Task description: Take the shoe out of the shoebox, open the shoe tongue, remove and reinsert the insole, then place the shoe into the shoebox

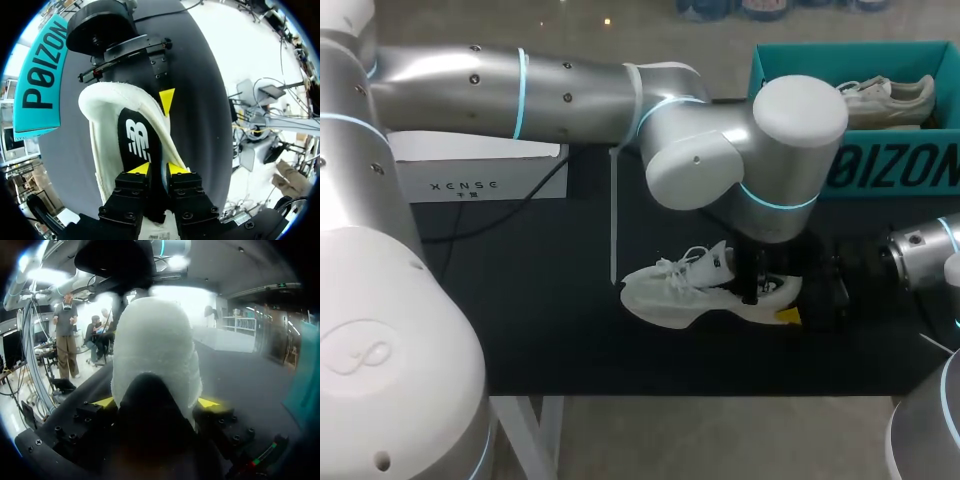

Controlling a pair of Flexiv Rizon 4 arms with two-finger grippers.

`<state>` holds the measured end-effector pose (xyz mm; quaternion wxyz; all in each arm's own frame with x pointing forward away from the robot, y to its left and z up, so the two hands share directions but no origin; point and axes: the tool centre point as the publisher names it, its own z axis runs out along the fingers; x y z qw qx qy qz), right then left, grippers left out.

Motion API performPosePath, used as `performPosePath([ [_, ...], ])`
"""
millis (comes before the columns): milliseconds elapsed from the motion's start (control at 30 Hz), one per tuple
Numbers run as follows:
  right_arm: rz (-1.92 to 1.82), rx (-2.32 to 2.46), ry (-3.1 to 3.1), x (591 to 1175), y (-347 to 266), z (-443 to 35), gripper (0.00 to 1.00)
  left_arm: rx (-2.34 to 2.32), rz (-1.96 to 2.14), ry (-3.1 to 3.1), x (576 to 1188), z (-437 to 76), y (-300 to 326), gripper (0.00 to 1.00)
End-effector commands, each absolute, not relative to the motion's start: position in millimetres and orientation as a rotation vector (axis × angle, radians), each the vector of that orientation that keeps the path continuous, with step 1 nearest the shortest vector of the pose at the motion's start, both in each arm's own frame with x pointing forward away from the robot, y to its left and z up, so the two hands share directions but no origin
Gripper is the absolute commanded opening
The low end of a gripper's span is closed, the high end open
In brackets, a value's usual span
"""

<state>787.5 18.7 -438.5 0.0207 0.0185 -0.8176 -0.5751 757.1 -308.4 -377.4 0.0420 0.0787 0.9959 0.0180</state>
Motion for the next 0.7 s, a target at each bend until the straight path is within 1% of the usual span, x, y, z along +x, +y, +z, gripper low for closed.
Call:
performPosePath([
  [33, -1.782, 0.056, -2.538, 787.7, 22.0, -447.6, 0.0, 0.244, 0.064, 3.044, 756.0, -380.0, -312.4, 0.26],
  [100, -1.782, 0.056, -2.538, 787.7, 22.0, -447.6, 0.0, 0.247, 0.065, 3.044, 756.3, -380.1, -312.7, 0.3],
  [233, -1.782, 0.056, -2.538, 787.7, 22.0, -447.6, 0.0, 0.248, 0.065, 3.045, 756.8, -380.5, -312.7, 0.27],
  [467, -1.782, 0.056, -2.538, 787.7, 22.0, -447.6, 0.0, 0.255, 0.075, 3.063, 759.6, -389.5, -311.2, 0.28],
  [700, -1.782, 0.056, -2.538, 787.7, 22.0, -447.6, 0.0, 0.262, 0.084, 3.101, 760.9, -414.9, -311.0, 0.25],
])
